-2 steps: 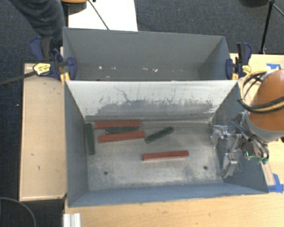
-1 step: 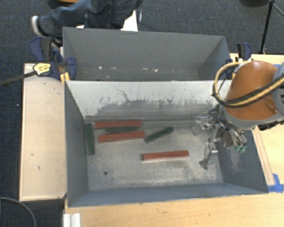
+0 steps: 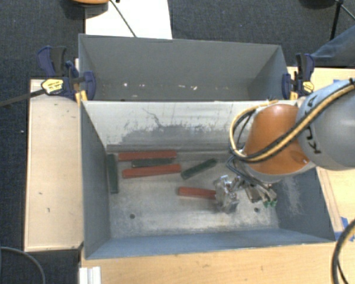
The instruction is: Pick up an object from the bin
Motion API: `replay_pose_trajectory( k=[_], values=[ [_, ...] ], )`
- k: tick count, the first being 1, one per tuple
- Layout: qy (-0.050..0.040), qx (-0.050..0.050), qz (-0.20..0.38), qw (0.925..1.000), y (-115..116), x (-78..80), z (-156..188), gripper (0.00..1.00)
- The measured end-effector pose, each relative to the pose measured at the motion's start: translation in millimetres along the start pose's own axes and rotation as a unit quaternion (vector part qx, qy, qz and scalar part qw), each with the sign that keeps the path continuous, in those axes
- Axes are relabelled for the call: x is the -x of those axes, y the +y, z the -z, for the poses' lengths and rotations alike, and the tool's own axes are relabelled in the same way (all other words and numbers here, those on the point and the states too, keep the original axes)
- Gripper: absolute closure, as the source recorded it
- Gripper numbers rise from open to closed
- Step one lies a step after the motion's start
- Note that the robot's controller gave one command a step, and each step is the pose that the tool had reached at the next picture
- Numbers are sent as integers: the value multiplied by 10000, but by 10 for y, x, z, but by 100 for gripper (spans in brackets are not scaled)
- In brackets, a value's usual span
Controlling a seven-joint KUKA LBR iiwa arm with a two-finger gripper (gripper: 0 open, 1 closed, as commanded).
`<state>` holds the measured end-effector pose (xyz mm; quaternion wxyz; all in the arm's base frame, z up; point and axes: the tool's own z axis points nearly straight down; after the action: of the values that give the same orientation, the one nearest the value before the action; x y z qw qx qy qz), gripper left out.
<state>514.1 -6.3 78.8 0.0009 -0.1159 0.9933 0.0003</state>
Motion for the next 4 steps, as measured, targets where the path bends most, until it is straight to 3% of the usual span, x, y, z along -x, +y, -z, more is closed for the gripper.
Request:
replay_pose_trajectory(
  k=[1, 2, 3, 4],
  values=[
    [0, -1, 18, 10000, 0, 0, 0, 0],
    [-1, -2, 39, 10000, 0, 0, 0, 100],
    [-1, -2, 51, 10000, 0, 0, 0, 0],
    [-1, -2, 56, 10000, 0, 0, 0, 0]
  ],
)
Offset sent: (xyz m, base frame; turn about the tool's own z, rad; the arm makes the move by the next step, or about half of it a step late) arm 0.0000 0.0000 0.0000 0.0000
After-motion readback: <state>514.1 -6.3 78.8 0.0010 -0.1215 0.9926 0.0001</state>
